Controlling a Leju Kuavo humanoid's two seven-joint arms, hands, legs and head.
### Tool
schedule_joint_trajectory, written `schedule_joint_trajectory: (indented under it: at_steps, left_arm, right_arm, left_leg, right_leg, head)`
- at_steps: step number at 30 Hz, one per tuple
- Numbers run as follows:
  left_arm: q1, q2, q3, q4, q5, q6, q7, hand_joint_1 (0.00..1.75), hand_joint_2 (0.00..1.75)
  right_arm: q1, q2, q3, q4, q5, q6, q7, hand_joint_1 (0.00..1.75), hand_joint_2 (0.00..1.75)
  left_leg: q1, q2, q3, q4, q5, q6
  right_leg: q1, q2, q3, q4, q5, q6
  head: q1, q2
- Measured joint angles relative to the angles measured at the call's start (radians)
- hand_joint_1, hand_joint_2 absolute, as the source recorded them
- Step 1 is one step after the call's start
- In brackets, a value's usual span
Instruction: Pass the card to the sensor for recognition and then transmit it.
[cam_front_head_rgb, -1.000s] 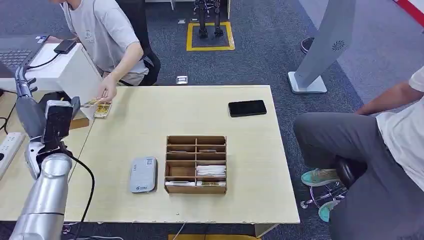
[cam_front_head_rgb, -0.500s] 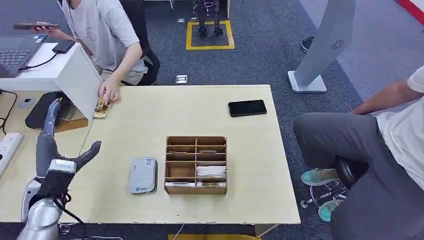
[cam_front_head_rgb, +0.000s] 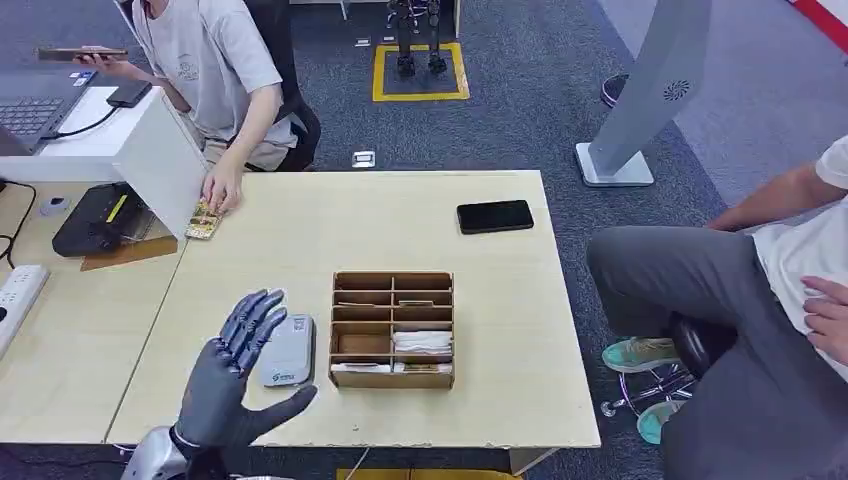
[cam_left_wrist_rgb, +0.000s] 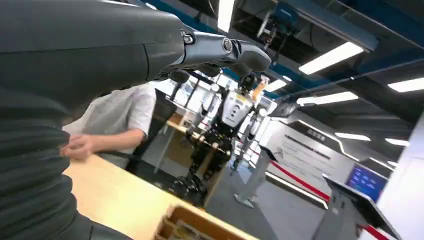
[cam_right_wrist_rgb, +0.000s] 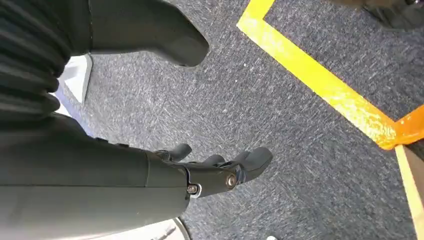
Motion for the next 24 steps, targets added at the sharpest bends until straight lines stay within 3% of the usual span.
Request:
schedule_joint_trajectory:
  at_steps: [3,8,12,17,24]
  left_arm:
    - [0.002,-0.001,-0.074,0.039,-0.026,0.029,0.023,0.00,1.75]
    - [-0.006,-0.005,-0.151,0.156,-0.206,0.134,0.131,0.00,1.75]
    - [-0.028,-0.027,-0.187,0.251,-0.251,0.151,0.167,0.00,1.75]
    - [-0.078,-0.075,-0.202,0.374,-0.340,0.186,0.294,0.00,1.75]
    - [-0.131,-0.139,-0.202,0.518,-0.332,0.215,0.343,0.00,1.75]
  right_arm:
    - [0.000,-0.001,-0.001,0.000,0.003,0.006,0.016,0.00,1.75]
    - [-0.001,-0.002,-0.002,0.000,0.021,0.009,0.032,0.00,1.75]
    - [-0.006,-0.001,-0.002,0.000,0.026,0.009,0.033,0.00,1.75]
    - [-0.015,0.002,-0.002,0.000,0.035,0.004,0.034,0.00,1.75]
    - [-0.025,0.007,0.002,0.000,0.039,0.005,0.050,0.00,1.75]
  left_leg:
    - [0.000,0.000,0.000,0.000,0.000,0.000]
    - [0.000,0.000,0.000,0.000,0.000,0.000]
    - [0.000,0.000,0.000,0.000,0.000,0.000]
    - [0.000,-0.001,0.000,0.000,0.000,0.000]
    - [0.000,-0.001,0.000,0.000,0.000,0.000]
  right_leg:
    - [0.000,0.000,0.000,0.000,0.000,0.000]
    - [0.000,0.000,0.000,0.000,0.000,0.000]
    - [0.000,-0.001,0.000,0.000,0.000,0.000]
    - [0.000,-0.001,0.000,0.000,0.000,0.000]
    - [0.000,-0.001,0.000,0.000,0.001,0.000]
  head:
    - [0.000,0.000]
    - [0.000,0.000]
    - [-0.001,0.000]
    - [0.000,0.000]
    - [0.000,0.000]
